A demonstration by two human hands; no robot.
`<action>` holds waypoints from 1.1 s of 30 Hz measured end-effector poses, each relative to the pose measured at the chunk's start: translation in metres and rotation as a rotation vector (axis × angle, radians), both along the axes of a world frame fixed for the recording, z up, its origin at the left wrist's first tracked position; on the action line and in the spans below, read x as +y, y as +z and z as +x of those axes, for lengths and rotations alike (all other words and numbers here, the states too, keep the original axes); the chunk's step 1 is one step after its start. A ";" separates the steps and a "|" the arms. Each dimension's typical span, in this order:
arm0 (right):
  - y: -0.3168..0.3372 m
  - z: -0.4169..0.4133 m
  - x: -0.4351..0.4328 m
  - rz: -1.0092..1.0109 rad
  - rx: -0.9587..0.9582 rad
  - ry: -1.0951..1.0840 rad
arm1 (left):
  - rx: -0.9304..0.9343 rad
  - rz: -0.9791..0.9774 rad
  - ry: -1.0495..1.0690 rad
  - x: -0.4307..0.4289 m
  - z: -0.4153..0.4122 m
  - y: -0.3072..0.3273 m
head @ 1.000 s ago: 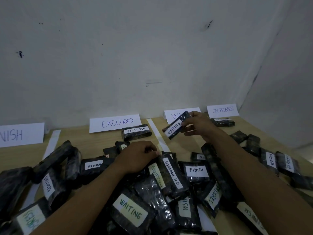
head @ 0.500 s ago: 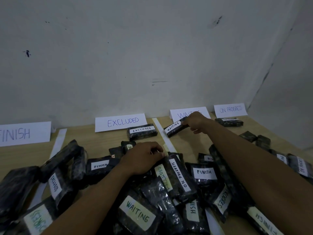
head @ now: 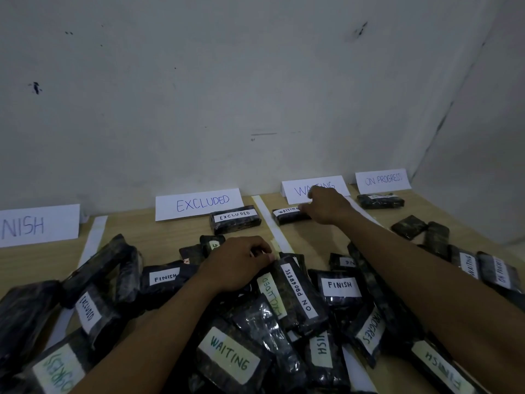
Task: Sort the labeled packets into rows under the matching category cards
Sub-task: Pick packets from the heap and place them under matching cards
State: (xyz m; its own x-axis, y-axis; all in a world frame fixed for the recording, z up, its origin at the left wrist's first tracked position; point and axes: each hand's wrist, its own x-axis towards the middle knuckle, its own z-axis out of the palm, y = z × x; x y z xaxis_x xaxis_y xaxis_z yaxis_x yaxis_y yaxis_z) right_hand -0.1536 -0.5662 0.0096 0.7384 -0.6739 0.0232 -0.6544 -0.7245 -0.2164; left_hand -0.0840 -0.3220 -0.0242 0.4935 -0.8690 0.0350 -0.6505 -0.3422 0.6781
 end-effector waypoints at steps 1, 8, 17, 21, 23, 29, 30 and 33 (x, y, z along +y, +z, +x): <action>0.003 -0.004 0.009 0.044 -0.068 0.061 | 0.001 0.001 -0.002 0.000 0.000 0.000; 0.031 -0.070 0.079 0.445 0.105 0.503 | -0.028 0.011 0.000 -0.001 0.000 -0.001; 0.024 -0.087 0.087 0.245 0.454 0.505 | -0.006 -0.027 -0.033 0.000 -0.001 0.001; 0.027 -0.097 0.098 0.317 0.302 0.455 | -0.005 -0.058 -0.047 0.001 -0.005 0.004; 0.027 -0.104 0.099 0.411 0.177 0.425 | 0.054 -0.110 -0.025 0.001 -0.006 0.006; 0.042 -0.129 0.081 0.779 -0.429 0.268 | 0.061 -0.165 0.029 -0.001 -0.008 0.015; 0.046 -0.133 0.076 0.811 -0.522 0.249 | 0.027 -0.150 0.028 -0.003 -0.009 0.017; 0.055 -0.150 0.058 0.883 -0.770 0.161 | -0.070 -0.119 0.000 -0.016 -0.018 0.025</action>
State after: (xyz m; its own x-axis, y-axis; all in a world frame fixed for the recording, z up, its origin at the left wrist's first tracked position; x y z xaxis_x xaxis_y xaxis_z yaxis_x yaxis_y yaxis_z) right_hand -0.3032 -0.5078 0.0641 0.8111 -0.5804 0.0722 -0.0475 -0.1885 -0.9809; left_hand -0.1020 -0.3382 0.0006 0.4865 -0.8565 0.1721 -0.6977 -0.2624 0.6666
